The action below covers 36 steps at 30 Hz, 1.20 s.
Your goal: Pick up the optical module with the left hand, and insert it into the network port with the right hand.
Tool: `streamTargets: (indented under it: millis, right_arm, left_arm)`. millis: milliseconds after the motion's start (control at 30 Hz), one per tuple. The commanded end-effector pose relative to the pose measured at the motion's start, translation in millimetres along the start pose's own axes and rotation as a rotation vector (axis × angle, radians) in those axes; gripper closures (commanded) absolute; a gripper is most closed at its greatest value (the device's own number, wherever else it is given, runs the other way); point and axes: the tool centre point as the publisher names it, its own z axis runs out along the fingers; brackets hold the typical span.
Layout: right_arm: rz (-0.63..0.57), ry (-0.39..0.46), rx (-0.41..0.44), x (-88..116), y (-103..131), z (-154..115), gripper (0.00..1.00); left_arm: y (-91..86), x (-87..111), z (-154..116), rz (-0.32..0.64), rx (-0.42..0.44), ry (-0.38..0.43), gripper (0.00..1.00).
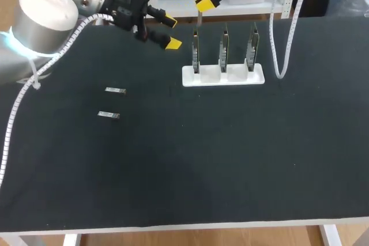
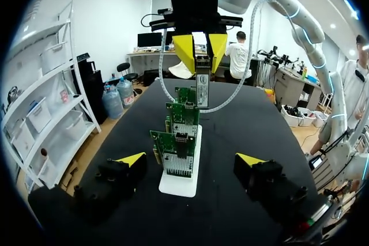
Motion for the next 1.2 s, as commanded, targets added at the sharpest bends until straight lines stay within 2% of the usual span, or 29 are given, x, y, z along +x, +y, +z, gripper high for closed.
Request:
streamTargets:
  millis: [33, 667, 1200]
  right_arm:
    - [-0.001, 0.001, 0.006, 0.5, 2.8, -0.7, 1.00]
    - [-0.007, 0.004, 0.003, -0.6, 2.1, -1.4, 1.00]
    - [-0.007, 0.006, 0.006, -0.1, 1.3, -4.0, 1.00]
  left_arm:
    - [-0.7, -1.2, 1.0, -0.001, 0.000, 0.024, 0.00]
    - [2.8, 6.6, 1.1, -0.043, 0.011, 0.075, 0.00]
    - [4.4, 0.6, 7.2, -0.034, 0.032, 0.068, 0.00]
